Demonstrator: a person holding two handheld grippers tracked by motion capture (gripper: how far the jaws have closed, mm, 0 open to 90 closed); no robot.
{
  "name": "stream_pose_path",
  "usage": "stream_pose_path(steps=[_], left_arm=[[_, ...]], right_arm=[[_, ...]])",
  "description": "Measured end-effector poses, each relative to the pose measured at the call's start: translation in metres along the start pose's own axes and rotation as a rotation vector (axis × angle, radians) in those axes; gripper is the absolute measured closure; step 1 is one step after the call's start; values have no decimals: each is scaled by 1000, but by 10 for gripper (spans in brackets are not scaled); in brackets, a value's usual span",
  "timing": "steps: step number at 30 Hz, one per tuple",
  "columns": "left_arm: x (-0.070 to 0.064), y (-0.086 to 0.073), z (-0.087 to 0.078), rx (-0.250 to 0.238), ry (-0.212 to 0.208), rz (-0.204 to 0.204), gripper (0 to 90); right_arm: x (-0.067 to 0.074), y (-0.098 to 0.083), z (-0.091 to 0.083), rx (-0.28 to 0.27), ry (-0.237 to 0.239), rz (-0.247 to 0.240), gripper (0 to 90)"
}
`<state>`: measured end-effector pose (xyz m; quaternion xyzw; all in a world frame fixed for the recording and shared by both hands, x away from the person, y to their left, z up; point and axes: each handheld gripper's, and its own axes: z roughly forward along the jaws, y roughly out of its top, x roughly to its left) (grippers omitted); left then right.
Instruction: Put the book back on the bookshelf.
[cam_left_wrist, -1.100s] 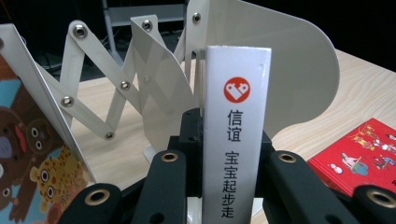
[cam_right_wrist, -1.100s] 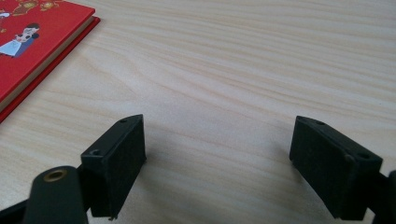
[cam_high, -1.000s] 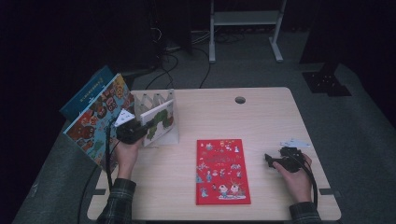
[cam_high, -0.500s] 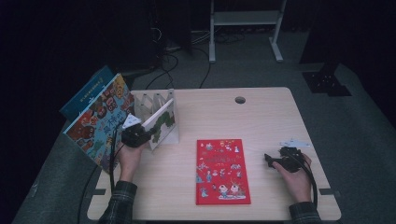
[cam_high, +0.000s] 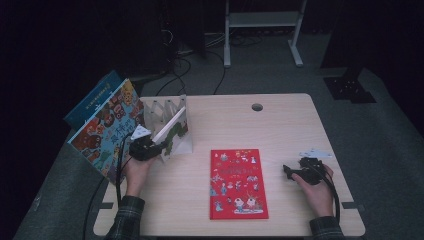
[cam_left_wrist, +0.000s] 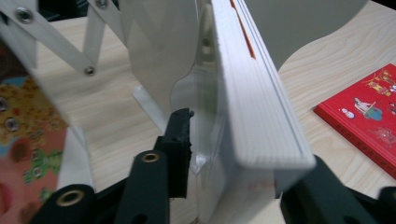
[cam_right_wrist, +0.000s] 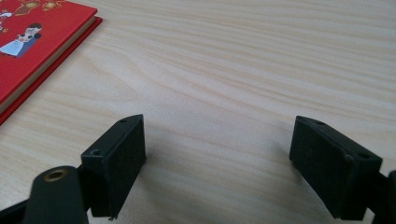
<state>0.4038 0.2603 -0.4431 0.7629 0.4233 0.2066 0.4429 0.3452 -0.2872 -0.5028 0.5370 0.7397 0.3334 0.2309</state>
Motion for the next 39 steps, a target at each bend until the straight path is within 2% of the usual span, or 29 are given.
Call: stream_pose_path(steps=[4, 7, 9, 15, 18, 24, 29, 30, 32, 33, 39], left_arm=[[0, -2, -10, 2, 11, 16, 570], [1, -8, -21, 11, -4, 26, 547], [1, -13, -27, 12, -25, 32, 544], [5, -22, -33, 30, -41, 46, 569], [5, -23, -31, 42, -45, 56, 593], [2, -25, -24, 84, -69, 73, 725], [-6, -23, -21, 90, -104, 85, 725], [-12, -21, -17, 95, -118, 92, 716], [-15, -19, -15, 99, -126, 95, 713], [-22, -17, -11, 103, -138, 106, 704], [-33, -12, -2, 105, -142, 106, 699]], right_arm=[[0, 0, 0, 0, 1, -2, 175], [1, 0, 0, 0, 1, -3, 175], [1, 0, 0, 0, 2, -3, 175], [1, 0, 0, 0, 1, -3, 175], [1, 0, 0, 0, 1, -4, 175], [1, 0, 0, 0, 1, -3, 175], [1, 0, 0, 0, 1, -3, 175], [1, 0, 0, 0, 1, -4, 175], [1, 0, 0, 0, 1, -3, 175], [1, 0, 0, 0, 1, -3, 175], [1, 0, 0, 0, 1, -3, 175]])
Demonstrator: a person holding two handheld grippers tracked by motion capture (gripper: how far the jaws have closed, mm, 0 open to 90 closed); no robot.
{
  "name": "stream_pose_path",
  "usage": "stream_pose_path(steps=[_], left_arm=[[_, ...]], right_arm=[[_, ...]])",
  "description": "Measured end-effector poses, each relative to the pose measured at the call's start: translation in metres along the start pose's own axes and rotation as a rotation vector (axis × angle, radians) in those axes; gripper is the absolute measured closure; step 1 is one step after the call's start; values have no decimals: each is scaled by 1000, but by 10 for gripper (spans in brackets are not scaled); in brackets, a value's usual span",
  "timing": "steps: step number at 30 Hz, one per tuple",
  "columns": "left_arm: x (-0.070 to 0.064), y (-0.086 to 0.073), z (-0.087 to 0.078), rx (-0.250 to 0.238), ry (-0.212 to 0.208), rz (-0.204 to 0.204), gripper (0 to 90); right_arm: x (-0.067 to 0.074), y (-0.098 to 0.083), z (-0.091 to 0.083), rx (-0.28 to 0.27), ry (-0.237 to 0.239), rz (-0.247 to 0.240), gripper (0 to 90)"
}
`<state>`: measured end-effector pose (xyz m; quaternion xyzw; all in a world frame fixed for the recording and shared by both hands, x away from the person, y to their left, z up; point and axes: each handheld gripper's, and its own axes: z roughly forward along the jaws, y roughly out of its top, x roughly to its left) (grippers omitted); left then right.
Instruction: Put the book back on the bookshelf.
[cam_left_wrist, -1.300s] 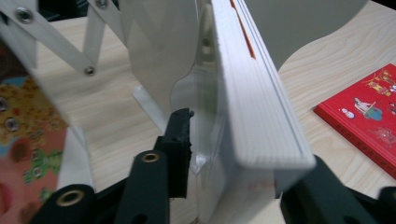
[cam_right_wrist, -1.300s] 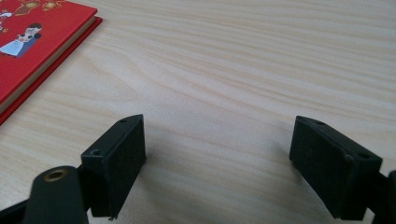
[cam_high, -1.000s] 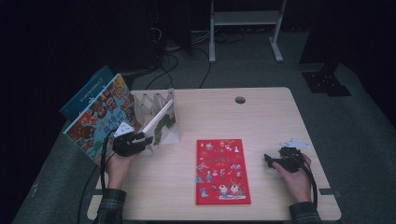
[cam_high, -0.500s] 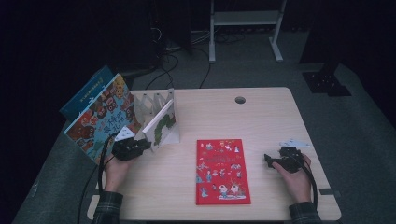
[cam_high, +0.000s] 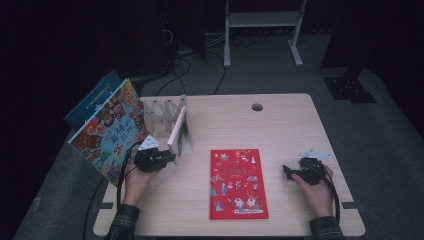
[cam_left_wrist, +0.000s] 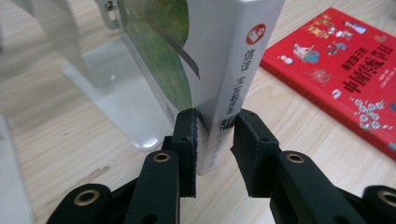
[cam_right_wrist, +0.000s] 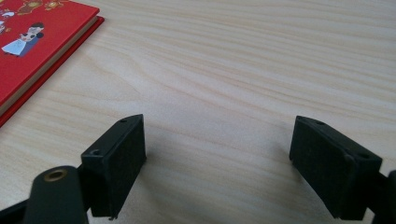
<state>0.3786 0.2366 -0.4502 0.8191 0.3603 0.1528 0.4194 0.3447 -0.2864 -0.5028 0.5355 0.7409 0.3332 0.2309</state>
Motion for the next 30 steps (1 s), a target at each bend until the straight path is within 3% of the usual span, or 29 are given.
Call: stream_pose_path(steps=[9, 16, 30], left_arm=[[-12, 10, 14, 5, -8, 6, 689], [-23, 15, 27, -22, -16, 17, 665], [-22, 15, 26, -20, -22, 20, 649]], right_arm=[[0, 0, 0, 0, 0, 0, 175], [0, 0, 0, 0, 0, 0, 175], [0, 0, 0, 0, 0, 0, 176]])
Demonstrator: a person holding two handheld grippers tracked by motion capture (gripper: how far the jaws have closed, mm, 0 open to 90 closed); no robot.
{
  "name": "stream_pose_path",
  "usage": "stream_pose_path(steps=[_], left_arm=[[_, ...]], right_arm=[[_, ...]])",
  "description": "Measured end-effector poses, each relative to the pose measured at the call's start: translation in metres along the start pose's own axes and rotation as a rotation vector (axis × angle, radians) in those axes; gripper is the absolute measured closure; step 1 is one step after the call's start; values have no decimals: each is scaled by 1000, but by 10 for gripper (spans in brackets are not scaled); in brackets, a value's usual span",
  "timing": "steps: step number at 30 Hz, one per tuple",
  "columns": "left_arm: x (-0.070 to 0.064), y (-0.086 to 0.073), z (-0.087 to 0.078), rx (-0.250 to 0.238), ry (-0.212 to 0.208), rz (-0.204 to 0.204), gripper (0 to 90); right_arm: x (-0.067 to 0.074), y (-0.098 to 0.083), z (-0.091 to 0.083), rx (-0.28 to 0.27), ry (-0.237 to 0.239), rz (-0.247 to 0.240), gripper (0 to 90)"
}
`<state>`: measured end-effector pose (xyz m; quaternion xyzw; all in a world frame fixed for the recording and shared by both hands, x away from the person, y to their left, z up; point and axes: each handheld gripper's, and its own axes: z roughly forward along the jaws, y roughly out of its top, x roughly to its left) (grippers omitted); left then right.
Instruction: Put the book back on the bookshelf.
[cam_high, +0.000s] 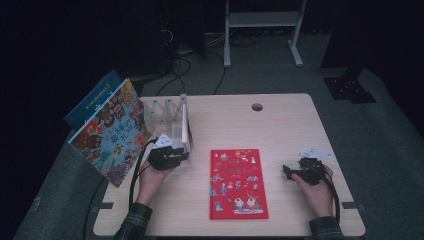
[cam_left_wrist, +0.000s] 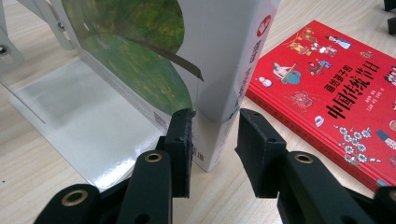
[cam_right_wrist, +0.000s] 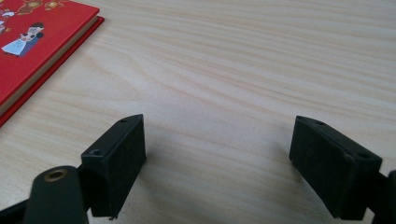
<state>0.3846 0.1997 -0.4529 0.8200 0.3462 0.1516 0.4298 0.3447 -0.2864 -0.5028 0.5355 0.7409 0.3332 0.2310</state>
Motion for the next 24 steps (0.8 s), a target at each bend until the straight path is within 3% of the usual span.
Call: stream_pose_path(steps=[4, 6, 8, 9, 14, 16, 19, 24], left_arm=[[0, -1, -3, -1, 1, 4, 600], [-1, -2, -6, -10, -2, 12, 516], [-3, -4, -7, -3, -2, 25, 488], [-5, -6, -10, 0, -8, 45, 426], [-9, -12, -14, -5, -36, 54, 314], [-12, -15, -14, 13, -51, 72, 266], [-20, -23, -12, 36, -71, 103, 234], [-33, -32, -10, 88, -117, 114, 175]], right_arm=[[0, 0, 0, 0, 0, 0, 175], [0, 0, 0, 0, 1, 0, 175], [0, 0, 0, 0, 1, 0, 177], [0, 0, 0, -2, 1, 0, 210], [3, 2, -5, -9, 2, -11, 297], [10, 8, -9, -17, 43, -7, 309], [15, 12, -11, -25, 69, -16, 316], [33, 22, -10, -25, 153, -35, 334]])
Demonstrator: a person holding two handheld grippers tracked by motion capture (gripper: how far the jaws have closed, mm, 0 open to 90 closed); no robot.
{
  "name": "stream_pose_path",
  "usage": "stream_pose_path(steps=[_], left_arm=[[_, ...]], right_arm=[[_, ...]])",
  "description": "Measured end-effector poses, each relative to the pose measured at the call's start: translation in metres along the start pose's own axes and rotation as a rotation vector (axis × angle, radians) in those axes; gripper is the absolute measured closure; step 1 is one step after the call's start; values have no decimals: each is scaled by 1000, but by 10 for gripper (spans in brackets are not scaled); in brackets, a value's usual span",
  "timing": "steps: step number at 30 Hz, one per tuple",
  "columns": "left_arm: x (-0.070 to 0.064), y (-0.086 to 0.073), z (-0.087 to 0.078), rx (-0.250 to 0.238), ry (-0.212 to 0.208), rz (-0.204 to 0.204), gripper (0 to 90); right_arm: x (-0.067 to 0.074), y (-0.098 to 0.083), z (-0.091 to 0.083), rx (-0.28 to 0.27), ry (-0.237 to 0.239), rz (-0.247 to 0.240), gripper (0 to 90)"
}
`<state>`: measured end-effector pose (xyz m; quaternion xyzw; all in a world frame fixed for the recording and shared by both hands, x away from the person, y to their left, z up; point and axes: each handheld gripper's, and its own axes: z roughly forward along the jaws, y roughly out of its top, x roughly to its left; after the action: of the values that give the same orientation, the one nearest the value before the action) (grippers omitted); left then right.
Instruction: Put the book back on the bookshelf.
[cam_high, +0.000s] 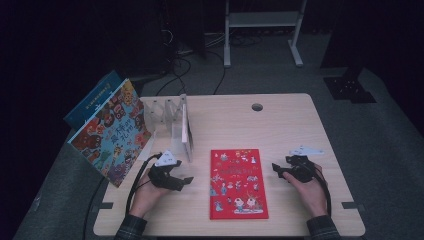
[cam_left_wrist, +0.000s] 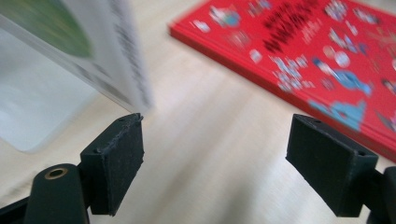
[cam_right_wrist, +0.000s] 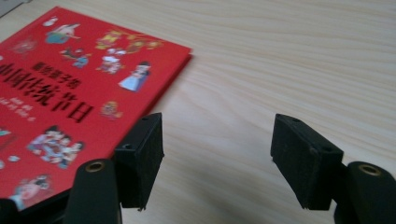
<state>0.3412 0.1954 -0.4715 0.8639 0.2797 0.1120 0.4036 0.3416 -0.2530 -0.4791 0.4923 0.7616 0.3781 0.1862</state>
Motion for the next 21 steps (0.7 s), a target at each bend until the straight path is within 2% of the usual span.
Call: stream_pose_path(steps=[2, 7, 10, 11, 17, 21], left_arm=[[-5, -4, 3, 24, -8, 13, 116], [-13, -11, 9, 72, -2, 51, 7], [-17, -14, 13, 93, -5, 76, 0], [-18, -14, 14, 95, -6, 82, 0], [-20, -14, 16, 90, -17, 96, 0], [-22, -14, 19, 89, -44, 102, 0]], right_arm=[[8, 4, 4, 7, 20, -21, 337], [23, 12, 14, 12, 79, -31, 342], [31, 16, 22, 10, 106, -34, 347], [36, 17, 29, 20, 121, -31, 347], [42, 16, 42, 42, 136, -35, 348], [46, 16, 48, 49, 155, -23, 342]])
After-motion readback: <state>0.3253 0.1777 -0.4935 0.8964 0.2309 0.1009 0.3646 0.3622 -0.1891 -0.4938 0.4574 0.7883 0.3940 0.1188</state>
